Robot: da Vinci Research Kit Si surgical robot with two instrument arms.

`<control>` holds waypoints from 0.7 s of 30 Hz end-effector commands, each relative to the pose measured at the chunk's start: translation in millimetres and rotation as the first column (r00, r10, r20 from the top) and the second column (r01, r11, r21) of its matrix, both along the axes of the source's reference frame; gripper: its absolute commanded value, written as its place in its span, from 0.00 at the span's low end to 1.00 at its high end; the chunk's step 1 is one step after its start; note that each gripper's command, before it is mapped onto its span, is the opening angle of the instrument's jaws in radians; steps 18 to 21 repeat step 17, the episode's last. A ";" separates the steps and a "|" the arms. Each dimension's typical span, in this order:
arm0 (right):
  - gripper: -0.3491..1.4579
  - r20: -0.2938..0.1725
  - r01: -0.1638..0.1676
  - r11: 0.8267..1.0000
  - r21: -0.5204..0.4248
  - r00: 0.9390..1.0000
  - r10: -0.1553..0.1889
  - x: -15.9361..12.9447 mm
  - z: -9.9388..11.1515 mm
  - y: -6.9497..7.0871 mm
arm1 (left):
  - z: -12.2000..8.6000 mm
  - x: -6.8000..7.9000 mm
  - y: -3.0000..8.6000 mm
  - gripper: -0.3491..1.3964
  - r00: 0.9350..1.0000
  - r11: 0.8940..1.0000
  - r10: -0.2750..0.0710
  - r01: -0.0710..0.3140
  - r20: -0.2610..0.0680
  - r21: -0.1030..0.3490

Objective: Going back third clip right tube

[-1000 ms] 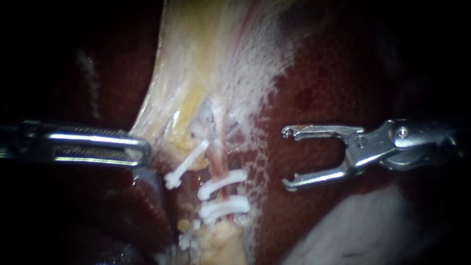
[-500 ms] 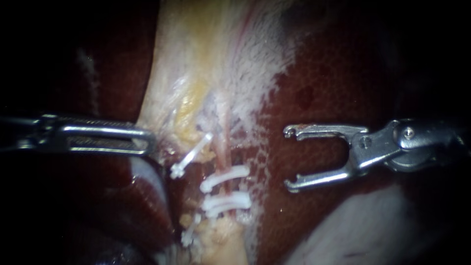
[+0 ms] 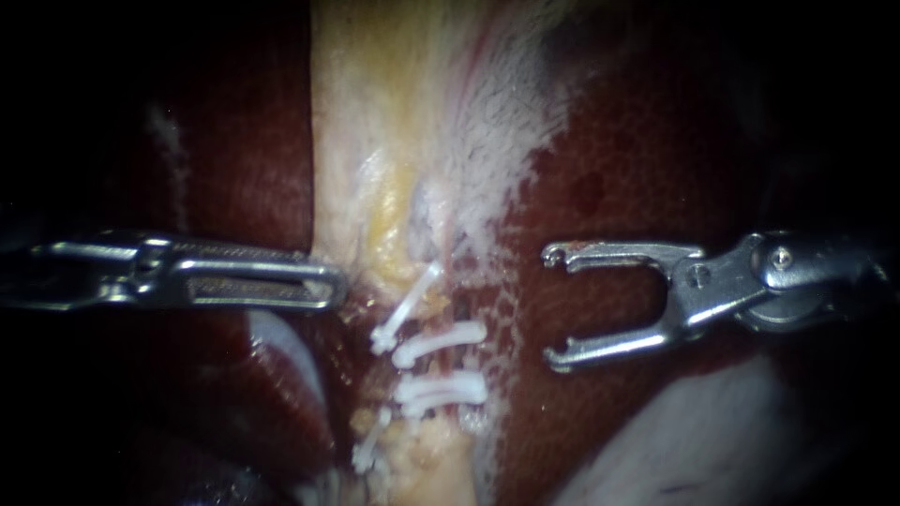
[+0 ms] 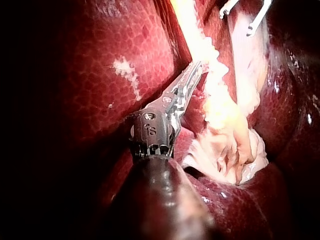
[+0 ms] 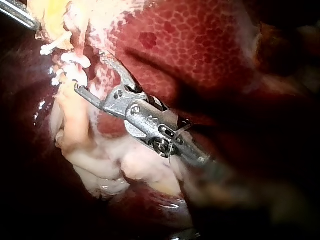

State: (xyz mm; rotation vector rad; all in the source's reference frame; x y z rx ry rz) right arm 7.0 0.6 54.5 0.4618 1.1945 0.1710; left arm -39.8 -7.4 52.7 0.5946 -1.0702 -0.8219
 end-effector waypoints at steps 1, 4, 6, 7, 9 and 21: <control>0.52 0.000 0.000 1.000 0.000 1.000 0.000 0.0 0.0 0.0 | 0.1 -0.1 -0.1 0.00 1.000 1.000 0.001 -0.001 0.000 -0.001; 0.52 0.000 0.000 1.000 0.000 1.000 0.000 0.0 0.0 0.0 | 0.2 0.0 0.0 0.00 1.000 1.000 0.001 -0.001 0.000 -0.001; 0.52 0.000 0.000 1.000 0.000 1.000 0.000 0.0 0.0 0.0 | 0.2 0.0 0.0 0.00 1.000 1.000 0.002 -0.002 0.000 -0.001; 0.52 0.000 0.000 1.000 0.000 1.000 0.000 0.0 0.0 0.0 | 0.2 0.0 0.0 0.00 1.000 1.000 0.002 -0.002 0.000 -0.001; 0.52 0.000 0.000 1.000 0.000 1.000 0.000 0.0 0.0 0.0 | 0.2 0.0 0.0 0.00 1.000 1.000 0.002 -0.002 0.000 -0.001; 0.52 0.000 0.000 1.000 0.000 1.000 0.000 0.0 -0.2 -0.1 | 0.3 0.0 0.1 0.00 1.000 1.000 0.002 -0.002 0.001 -0.001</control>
